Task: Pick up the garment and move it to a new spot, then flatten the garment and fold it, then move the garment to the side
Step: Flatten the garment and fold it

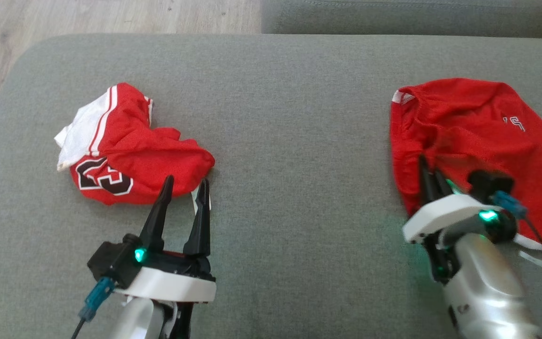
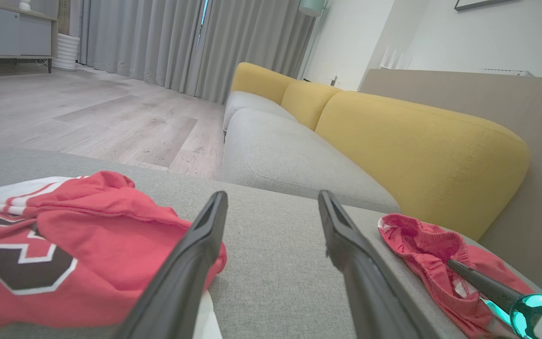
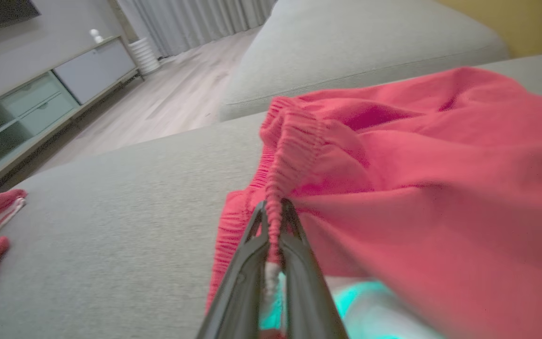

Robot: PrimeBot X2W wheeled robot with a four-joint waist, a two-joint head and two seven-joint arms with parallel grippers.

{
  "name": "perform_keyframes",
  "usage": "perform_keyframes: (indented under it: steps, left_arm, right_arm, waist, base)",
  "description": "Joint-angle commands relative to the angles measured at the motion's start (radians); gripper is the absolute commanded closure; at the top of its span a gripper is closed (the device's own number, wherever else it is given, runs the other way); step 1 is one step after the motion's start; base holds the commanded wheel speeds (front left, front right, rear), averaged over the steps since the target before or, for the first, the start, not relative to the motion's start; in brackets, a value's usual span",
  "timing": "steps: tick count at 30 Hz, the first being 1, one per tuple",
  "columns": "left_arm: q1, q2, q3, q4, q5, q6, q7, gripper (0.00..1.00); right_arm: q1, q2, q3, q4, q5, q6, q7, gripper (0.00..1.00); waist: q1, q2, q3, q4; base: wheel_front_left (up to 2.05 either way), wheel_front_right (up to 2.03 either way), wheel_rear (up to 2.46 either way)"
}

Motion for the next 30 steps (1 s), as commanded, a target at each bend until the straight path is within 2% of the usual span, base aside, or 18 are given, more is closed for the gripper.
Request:
perform_keyframes:
  steps: [1,11,18,19,20,25,30]
  left_arm:
    - [-0.047,0.0,0.028,-0.03,-0.005,0.001,-0.008,0.0]
    - [-0.049,0.0,0.03,-0.029,-0.006,0.001,-0.008,0.0]
    - [-0.048,0.0,0.03,-0.025,-0.011,0.001,-0.008,0.0]
    - [-0.047,0.0,0.032,-0.025,-0.011,0.001,-0.008,0.0]
    - [-0.045,0.0,0.034,-0.025,-0.011,0.001,-0.008,0.0]
    - [-0.038,0.0,0.05,-0.025,-0.01,0.001,-0.008,0.0]
    - [-0.032,0.0,0.067,-0.033,-0.01,0.001,-0.008,0.0]
  right_arm:
    - [-0.045,-0.001,0.069,-0.038,0.011,0.007,-0.023,1.0]
    - [-0.072,-0.001,0.375,-0.098,0.028,0.007,-0.027,1.0]
    - [-0.081,-0.001,0.602,-0.126,0.127,0.007,0.037,1.0]
    - [-0.083,-0.001,0.612,-0.121,0.134,0.007,0.043,0.77]
    - [-0.084,-0.001,0.618,-0.113,0.14,0.007,0.052,0.0]
    - [-0.087,-0.001,0.61,-0.095,0.149,0.007,0.053,0.0]
    - [-0.074,-0.004,0.511,-0.096,0.124,0.007,0.017,0.0]
  waist:
    - [-0.0001,0.0,0.001,0.002]
    - [-0.0001,0.0,0.003,0.01]
    - [-0.0001,0.0,-0.002,0.021]
    - [-0.0001,0.0,-0.003,0.021]
    - [-0.0001,0.0,-0.005,0.019]
    - [-0.0001,0.0,-0.013,0.003]
    - [-0.0001,0.0,-0.03,-0.033]
  base:
    - [0.0,0.0,0.0]
    - [0.0,0.0,0.0]
    - [0.0,0.0,0.0]
    - [0.0,0.0,0.0]
    - [0.0,0.0,0.0]
    - [0.0,0.0,0.0]
    - [0.0,0.0,0.0]
